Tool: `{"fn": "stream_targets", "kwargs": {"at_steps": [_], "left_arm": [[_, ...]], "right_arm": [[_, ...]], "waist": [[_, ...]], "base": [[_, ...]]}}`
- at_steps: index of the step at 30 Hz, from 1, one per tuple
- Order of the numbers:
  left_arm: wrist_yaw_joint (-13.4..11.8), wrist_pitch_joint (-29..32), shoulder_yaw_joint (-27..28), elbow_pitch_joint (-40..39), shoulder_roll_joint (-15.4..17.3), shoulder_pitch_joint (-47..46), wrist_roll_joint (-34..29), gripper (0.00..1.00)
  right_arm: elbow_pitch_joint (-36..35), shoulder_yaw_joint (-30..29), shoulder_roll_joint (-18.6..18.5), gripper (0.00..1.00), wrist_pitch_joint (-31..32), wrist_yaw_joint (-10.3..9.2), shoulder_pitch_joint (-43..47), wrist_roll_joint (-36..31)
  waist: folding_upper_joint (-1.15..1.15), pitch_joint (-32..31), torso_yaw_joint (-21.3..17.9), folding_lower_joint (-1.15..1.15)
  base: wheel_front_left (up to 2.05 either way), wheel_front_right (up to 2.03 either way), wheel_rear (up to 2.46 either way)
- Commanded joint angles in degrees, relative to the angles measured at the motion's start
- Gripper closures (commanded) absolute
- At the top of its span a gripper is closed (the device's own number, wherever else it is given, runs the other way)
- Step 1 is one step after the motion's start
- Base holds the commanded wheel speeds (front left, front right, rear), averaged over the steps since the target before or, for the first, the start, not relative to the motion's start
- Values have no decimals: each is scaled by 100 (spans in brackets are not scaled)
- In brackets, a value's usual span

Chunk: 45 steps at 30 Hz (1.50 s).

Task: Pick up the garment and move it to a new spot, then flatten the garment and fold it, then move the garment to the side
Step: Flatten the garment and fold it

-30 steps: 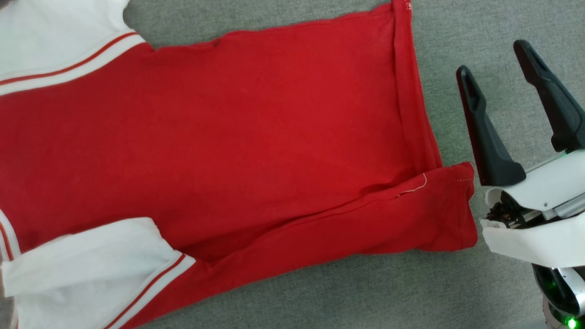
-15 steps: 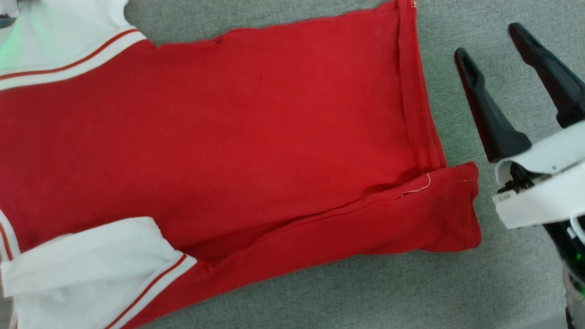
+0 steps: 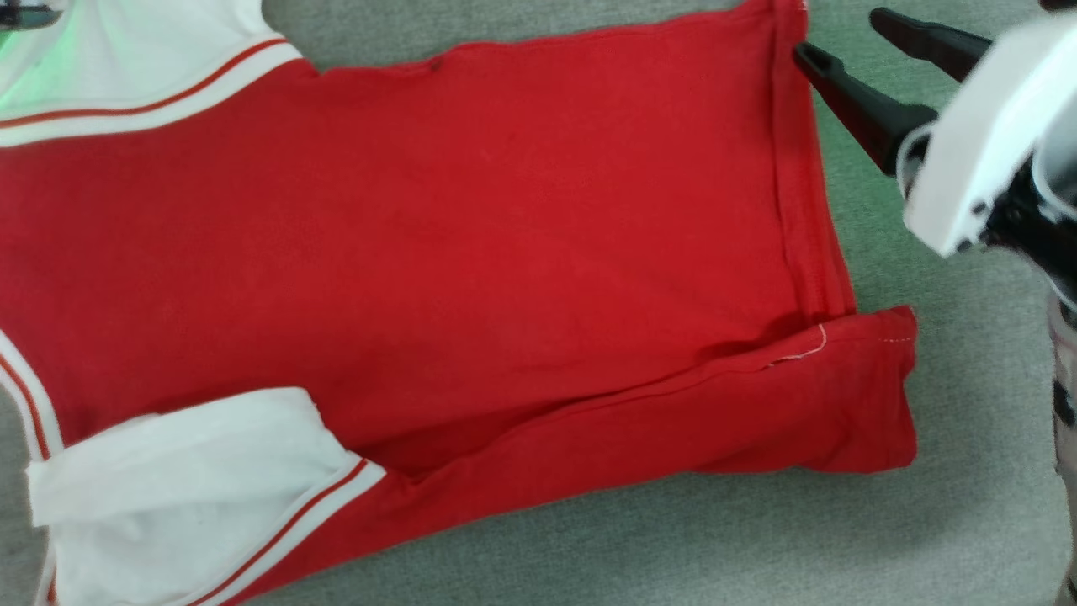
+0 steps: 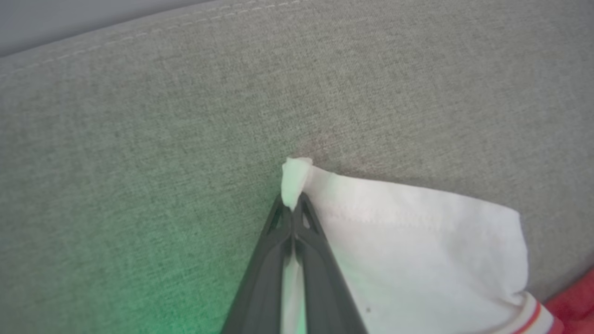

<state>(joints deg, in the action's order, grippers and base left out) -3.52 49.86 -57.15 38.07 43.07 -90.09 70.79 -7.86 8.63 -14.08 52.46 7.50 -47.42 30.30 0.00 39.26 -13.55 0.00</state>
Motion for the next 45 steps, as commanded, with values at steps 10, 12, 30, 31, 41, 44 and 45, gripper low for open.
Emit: {"fn": "stream_targets", "kwargs": {"at_steps": [10,12,30,31,41,44,45], "left_arm": [[198,-110,-114,306,-345,182,0,100],[229,-138,-105,351,-359,185,13,100],[646,-821,384,456,-455,126,385,100],[665,-859,418,429,-447,162,425,100],[636,-834,627,-164,-198,762,893,100],[518,-834,652,-569,-33,1062,1016,100],[462,-825,651,-734,45,1185,1043,100]], "right_arm": [[1773,227,311,0,1019,-1,-1034,-130],[2030,308,329,0,1207,-1,-1097,-169],[2068,444,-245,100,817,-2,-1023,-12],[2031,453,-296,100,745,-2,-947,10],[1655,646,-703,100,97,-2,-253,244],[1519,648,-840,100,-15,-1,28,309],[1466,645,-882,100,-33,-2,131,325]], "waist": [[0,42,206,0],[0,45,227,0],[0,-486,669,0],[0,-550,706,0],[0,-1215,969,0],[0,-1437,1066,0],[0,-1514,1094,0]], "base": [[0,0,0],[0,0,0],[0,0,0],[0,0,0],[0,0,0],[0,0,0],[0,0,0]]}}
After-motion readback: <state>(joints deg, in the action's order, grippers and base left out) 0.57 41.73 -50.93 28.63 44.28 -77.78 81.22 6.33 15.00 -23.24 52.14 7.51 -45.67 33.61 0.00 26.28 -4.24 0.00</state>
